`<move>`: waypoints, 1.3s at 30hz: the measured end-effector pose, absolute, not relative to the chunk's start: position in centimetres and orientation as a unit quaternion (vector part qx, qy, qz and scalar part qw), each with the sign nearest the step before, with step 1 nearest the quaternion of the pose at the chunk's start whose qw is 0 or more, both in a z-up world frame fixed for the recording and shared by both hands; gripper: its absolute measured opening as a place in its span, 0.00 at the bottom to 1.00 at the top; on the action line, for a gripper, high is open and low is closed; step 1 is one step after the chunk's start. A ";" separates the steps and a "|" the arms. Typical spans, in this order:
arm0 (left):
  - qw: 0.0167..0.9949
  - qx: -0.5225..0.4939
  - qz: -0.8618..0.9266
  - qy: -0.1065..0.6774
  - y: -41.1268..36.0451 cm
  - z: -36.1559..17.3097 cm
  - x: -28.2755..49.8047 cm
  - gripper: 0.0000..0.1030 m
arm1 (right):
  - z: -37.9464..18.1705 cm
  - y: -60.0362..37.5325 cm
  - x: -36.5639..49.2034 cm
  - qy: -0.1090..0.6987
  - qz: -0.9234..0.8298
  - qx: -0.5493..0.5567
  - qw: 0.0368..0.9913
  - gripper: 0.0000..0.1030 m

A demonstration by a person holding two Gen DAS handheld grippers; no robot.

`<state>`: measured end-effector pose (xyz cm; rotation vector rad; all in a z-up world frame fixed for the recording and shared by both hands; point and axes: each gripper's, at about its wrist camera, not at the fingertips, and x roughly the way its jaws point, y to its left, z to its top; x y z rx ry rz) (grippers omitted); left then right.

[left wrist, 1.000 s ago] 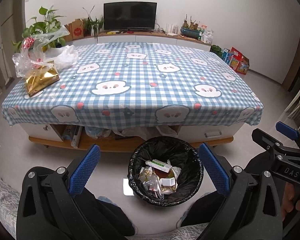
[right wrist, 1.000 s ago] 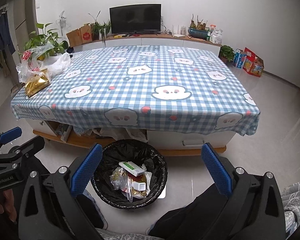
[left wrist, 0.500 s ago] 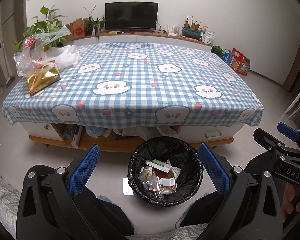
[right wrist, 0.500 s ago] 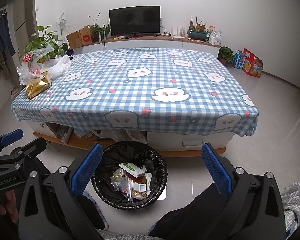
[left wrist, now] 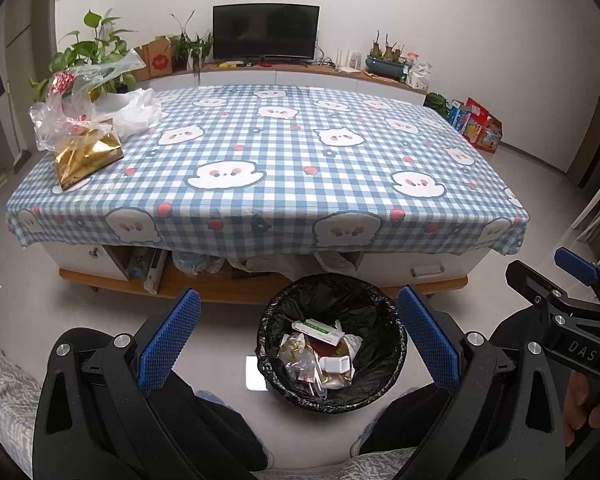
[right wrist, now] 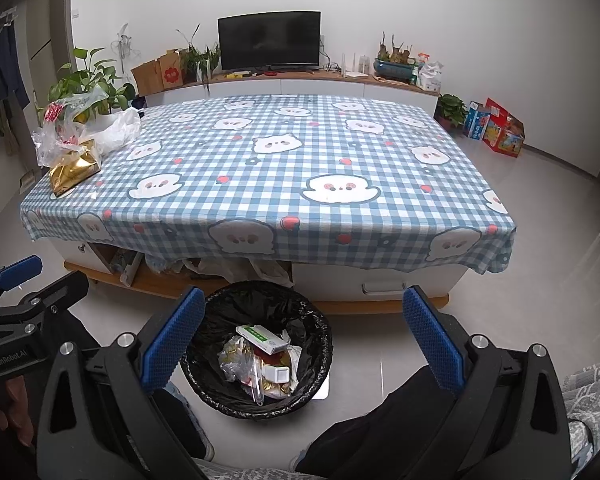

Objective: Collect trash

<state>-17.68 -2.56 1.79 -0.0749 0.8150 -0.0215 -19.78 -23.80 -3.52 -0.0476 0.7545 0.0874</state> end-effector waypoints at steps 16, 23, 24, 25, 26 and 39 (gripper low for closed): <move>0.913 -0.039 -0.003 0.406 -2.5 1.6 -17.6 0.94 | -3.6 -23.8 -19.8 0.369 0.041 -0.021 0.928 0.92; 0.914 -0.035 0.002 0.404 -2.5 1.6 -17.6 0.94 | -3.6 -23.8 -19.8 0.369 0.041 -0.021 0.928 0.92; 0.915 -0.034 0.002 0.403 -2.5 1.6 -17.6 0.94 | -3.6 -23.8 -19.8 0.369 0.041 -0.021 0.928 0.92; 0.915 -0.034 0.002 0.402 -2.5 1.6 -17.6 0.94 | -3.6 -23.8 -19.8 0.369 0.041 -0.021 0.928 0.92; 0.915 -0.035 -0.001 0.402 -2.5 1.7 -17.6 0.94 | -3.6 -23.8 -19.8 0.369 0.041 -0.021 0.928 0.92; 0.916 -0.031 0.000 0.400 -2.8 1.9 -17.7 0.94 | -3.7 -23.9 -19.8 0.369 0.042 -0.020 0.928 0.92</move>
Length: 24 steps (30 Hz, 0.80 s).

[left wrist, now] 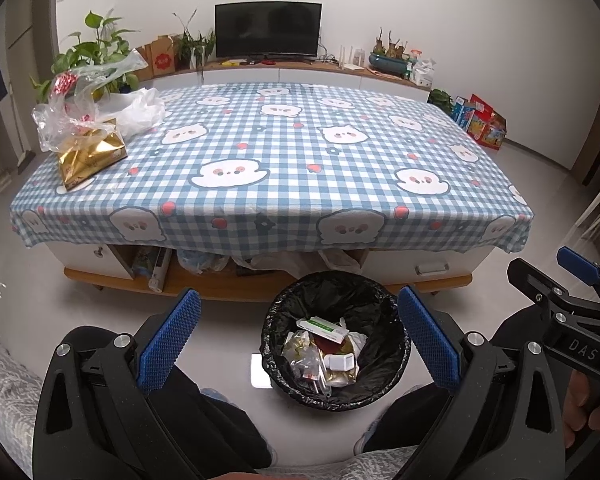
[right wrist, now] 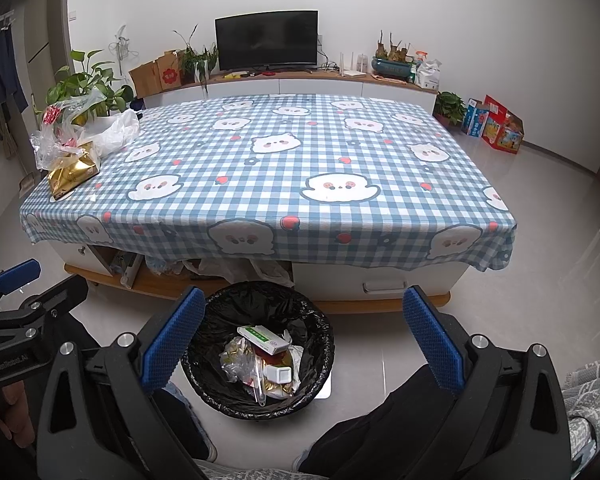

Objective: Collect trash

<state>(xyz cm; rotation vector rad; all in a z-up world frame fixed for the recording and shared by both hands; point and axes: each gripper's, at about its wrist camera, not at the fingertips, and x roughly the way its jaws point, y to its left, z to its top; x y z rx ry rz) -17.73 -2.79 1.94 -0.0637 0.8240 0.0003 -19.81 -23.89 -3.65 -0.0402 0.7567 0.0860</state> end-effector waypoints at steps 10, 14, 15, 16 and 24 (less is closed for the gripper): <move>0.917 -0.028 0.008 0.399 -2.9 2.2 -17.7 0.94 | -3.7 -23.9 -19.8 0.370 0.041 -0.019 0.928 0.92; 0.917 -0.027 0.008 0.398 -2.9 2.2 -17.8 0.94 | -3.7 -23.8 -19.8 0.369 0.042 -0.018 0.928 0.92; 0.917 -0.028 0.008 0.397 -2.9 2.3 -17.8 0.94 | -3.7 -23.7 -19.7 0.369 0.042 -0.016 0.928 0.92; 0.918 -0.028 0.007 0.396 -2.9 2.3 -17.9 0.94 | -3.7 -23.6 -19.7 0.370 0.042 -0.016 0.928 0.92; 0.919 -0.028 0.007 0.393 -2.9 2.5 -18.0 0.94 | -3.7 -23.5 -19.7 0.370 0.042 -0.014 0.928 0.92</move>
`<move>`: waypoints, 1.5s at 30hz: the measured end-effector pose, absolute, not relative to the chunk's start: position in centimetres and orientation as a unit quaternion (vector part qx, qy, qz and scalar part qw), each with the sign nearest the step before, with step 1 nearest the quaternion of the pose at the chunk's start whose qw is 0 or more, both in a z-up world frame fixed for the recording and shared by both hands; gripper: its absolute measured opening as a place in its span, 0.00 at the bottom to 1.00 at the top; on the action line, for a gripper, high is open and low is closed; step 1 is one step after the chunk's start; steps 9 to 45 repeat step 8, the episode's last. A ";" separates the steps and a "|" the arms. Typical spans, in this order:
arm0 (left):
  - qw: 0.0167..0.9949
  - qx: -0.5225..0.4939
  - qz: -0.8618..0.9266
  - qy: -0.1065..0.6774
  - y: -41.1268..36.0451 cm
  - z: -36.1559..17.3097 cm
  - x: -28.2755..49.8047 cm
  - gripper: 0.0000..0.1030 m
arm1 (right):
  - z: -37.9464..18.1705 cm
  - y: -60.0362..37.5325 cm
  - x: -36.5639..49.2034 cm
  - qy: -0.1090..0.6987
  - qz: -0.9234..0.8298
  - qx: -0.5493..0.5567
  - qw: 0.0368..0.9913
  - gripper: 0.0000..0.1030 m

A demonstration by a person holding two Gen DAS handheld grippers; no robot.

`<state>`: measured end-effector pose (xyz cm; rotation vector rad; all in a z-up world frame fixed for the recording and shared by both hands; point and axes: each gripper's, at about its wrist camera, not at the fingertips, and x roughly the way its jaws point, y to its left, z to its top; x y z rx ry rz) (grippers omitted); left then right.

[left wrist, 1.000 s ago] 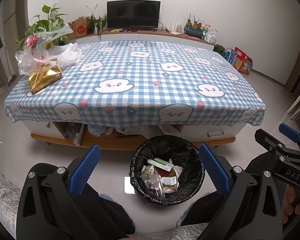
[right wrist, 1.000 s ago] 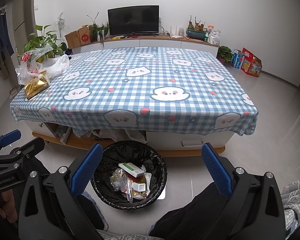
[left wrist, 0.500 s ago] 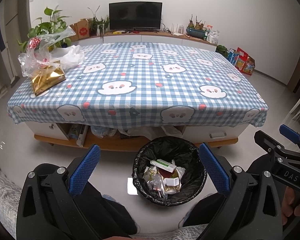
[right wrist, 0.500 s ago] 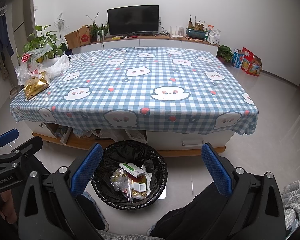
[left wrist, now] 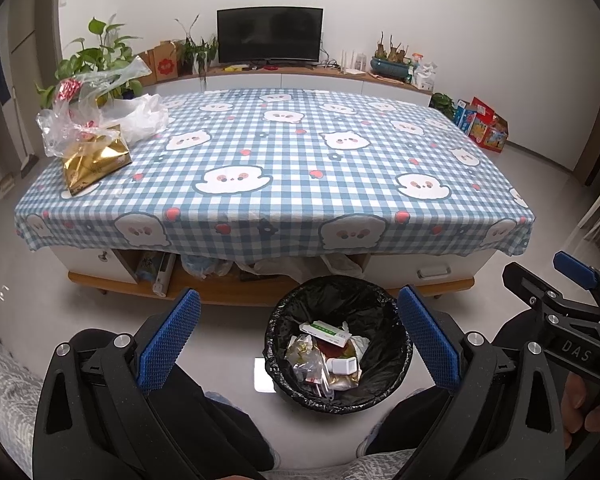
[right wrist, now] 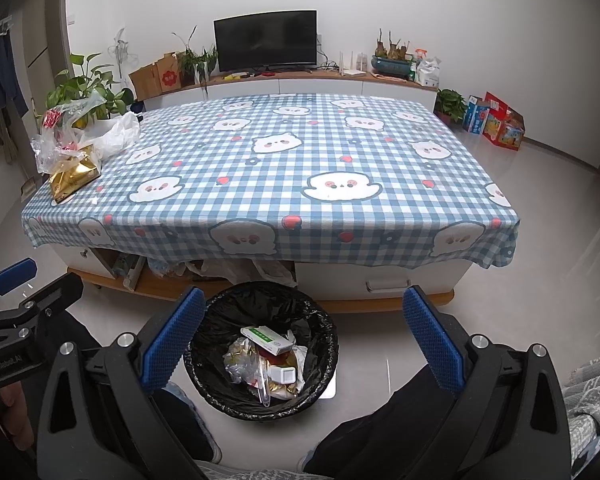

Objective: Collect trash

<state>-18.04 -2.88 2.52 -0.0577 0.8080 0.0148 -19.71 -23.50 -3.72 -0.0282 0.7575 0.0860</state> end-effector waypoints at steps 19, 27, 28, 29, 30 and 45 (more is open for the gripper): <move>0.916 -0.030 0.008 0.399 -2.7 2.3 -17.8 0.94 | -3.7 -23.5 -19.7 0.369 0.042 -0.013 0.928 0.92; 0.916 -0.030 0.008 0.399 -2.7 2.3 -17.8 0.94 | -3.7 -23.5 -19.7 0.369 0.042 -0.013 0.928 0.92; 0.916 -0.030 0.008 0.399 -2.7 2.3 -17.8 0.94 | -3.7 -23.5 -19.7 0.369 0.042 -0.013 0.928 0.92; 0.916 -0.030 0.008 0.399 -2.7 2.3 -17.8 0.94 | -3.7 -23.5 -19.7 0.369 0.042 -0.013 0.928 0.92; 0.916 -0.030 0.008 0.399 -2.7 2.3 -17.8 0.94 | -3.7 -23.5 -19.7 0.369 0.042 -0.013 0.928 0.92; 0.916 -0.030 0.008 0.399 -2.7 2.3 -17.8 0.94 | -3.7 -23.5 -19.7 0.369 0.042 -0.013 0.928 0.92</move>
